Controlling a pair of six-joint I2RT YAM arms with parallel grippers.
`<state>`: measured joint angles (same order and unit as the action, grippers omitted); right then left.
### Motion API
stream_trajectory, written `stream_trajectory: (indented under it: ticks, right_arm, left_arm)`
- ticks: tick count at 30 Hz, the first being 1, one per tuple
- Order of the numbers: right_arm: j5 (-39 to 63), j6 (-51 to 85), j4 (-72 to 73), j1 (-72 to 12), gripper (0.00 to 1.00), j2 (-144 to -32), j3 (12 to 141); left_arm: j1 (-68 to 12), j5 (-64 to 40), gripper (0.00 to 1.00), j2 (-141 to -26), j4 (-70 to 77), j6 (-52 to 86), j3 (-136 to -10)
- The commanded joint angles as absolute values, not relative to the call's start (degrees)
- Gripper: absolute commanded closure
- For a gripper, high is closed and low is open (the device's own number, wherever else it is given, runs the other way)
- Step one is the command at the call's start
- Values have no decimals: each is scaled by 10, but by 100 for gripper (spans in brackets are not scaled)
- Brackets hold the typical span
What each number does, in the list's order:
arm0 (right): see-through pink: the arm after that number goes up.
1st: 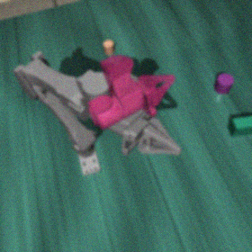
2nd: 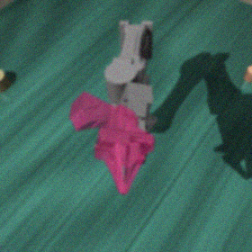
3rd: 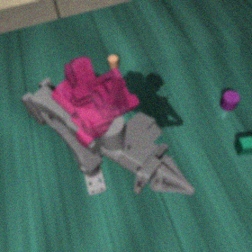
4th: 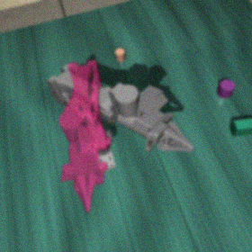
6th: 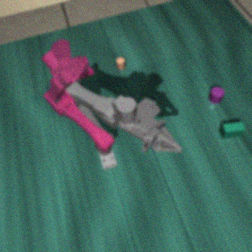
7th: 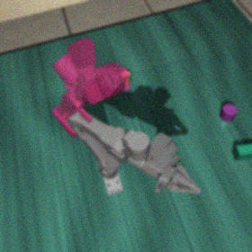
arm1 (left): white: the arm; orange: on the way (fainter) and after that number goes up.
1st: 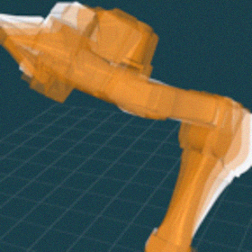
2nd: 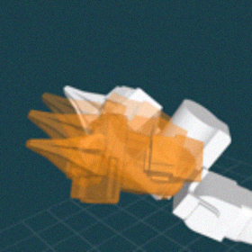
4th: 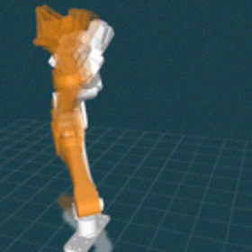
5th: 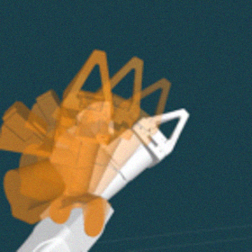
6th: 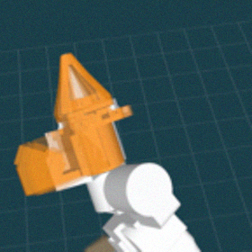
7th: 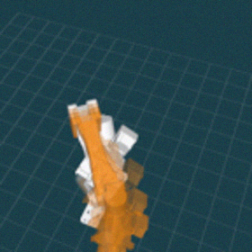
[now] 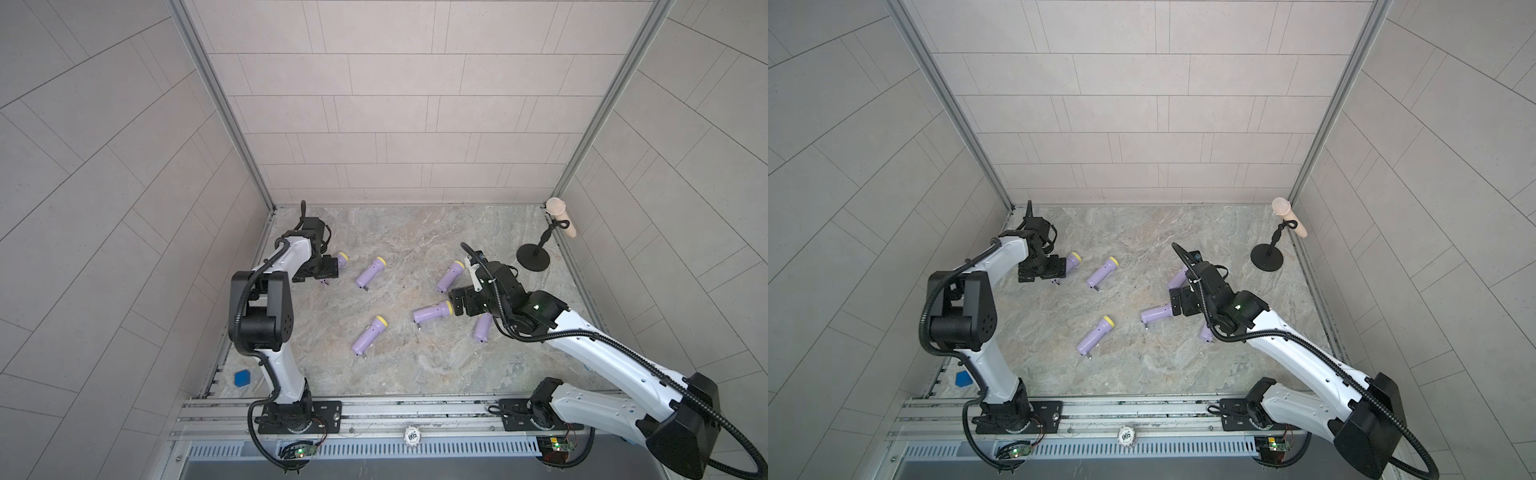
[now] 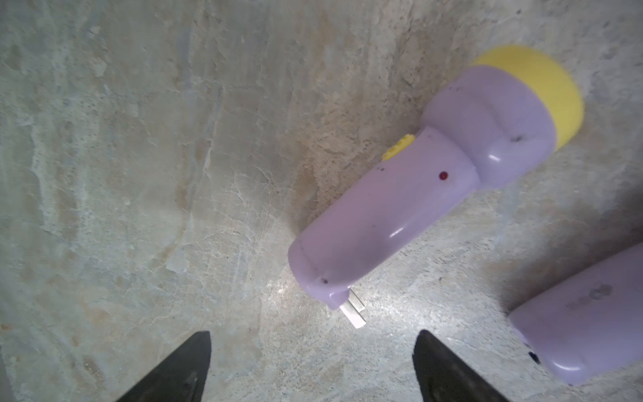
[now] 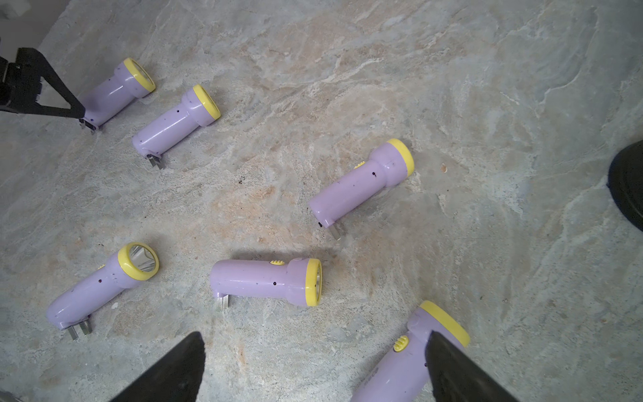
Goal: Close the plug at the bottom of the flashlight
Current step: Pick up the flashlight from the center of the board.
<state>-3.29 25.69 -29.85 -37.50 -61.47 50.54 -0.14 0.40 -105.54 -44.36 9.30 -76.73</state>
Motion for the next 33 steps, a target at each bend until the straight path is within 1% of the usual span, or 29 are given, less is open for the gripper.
stream_trajectory:
  ticks: [1, 5, 9, 14, 22, 33]
  right_arm:
    - [-33, 260, -289, -382, 0, -606, 504]
    - [-33, 262, -287, -391, 0, -614, 504]
    - [-32, 267, -276, -402, 0, -623, 503]
    - [-42, 269, -275, -420, 0, -636, 509]
    - [-54, 276, -274, -437, 0, -639, 510]
    - [-64, 279, -278, -452, 0, -646, 514]
  left_arm:
    - [3, 6, 6, -1058, -461, 83, -792]
    - [3, -4, 7, -1062, -460, 86, -803]
    - [3, -24, 10, -1081, -461, 88, -814]
    - [3, -25, 13, -1109, -473, 84, -835]
    - [0, -32, 14, -1119, -472, 88, -847]
    - [-13, 5, 15, -1147, -475, 82, -883]
